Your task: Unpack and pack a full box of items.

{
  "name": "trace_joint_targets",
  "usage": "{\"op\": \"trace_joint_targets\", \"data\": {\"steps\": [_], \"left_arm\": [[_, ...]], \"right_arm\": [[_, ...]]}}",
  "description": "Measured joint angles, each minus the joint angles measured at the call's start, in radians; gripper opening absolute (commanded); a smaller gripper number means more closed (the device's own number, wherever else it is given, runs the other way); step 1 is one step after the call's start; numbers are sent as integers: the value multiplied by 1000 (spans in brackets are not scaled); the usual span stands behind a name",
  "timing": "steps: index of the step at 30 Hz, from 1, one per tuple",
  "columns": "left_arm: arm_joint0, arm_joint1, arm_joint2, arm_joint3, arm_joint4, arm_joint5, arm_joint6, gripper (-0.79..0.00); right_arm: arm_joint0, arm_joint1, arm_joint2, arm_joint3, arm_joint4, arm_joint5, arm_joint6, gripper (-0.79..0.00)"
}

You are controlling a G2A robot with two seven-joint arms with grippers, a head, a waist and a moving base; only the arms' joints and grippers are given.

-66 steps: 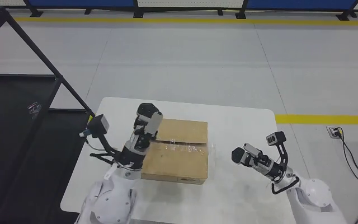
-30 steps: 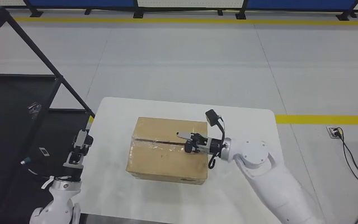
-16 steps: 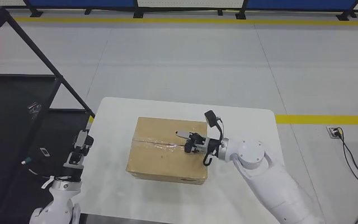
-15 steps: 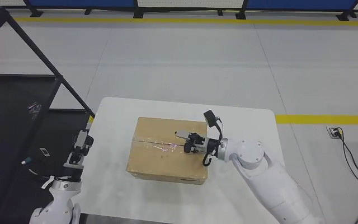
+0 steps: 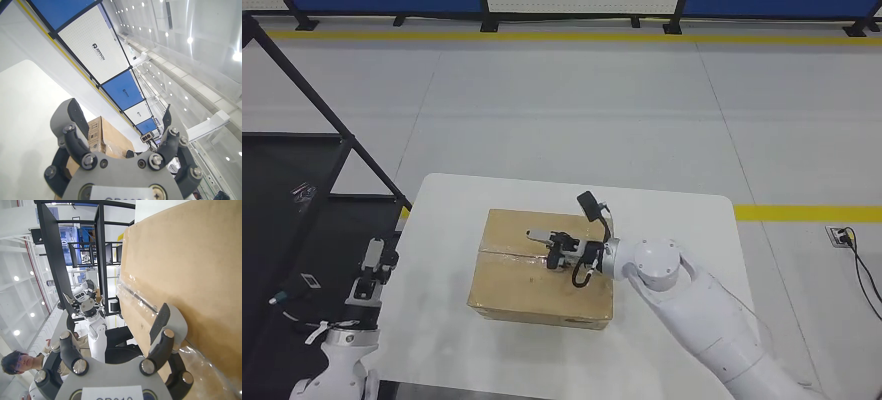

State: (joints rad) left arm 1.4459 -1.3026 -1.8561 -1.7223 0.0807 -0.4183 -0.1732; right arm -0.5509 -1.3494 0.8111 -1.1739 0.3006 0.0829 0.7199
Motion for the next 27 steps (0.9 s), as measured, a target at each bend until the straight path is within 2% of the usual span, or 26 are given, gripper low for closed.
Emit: {"op": "trace_joint_targets", "data": {"steps": [15,24,27], "left_arm": [[-1,9,-20,49,-45,-10,-14,0],[2,13,-21,66,-63,-18,-27,0],[4,15,-21,70,-66,-19,-31,0]], "right_arm": [[146,-136,-177,192,65,-79,-43,0],[201,-220,-255,281,26,-110,-148,0],[216,-244,-266,307,32,-111,-148,0]]}}
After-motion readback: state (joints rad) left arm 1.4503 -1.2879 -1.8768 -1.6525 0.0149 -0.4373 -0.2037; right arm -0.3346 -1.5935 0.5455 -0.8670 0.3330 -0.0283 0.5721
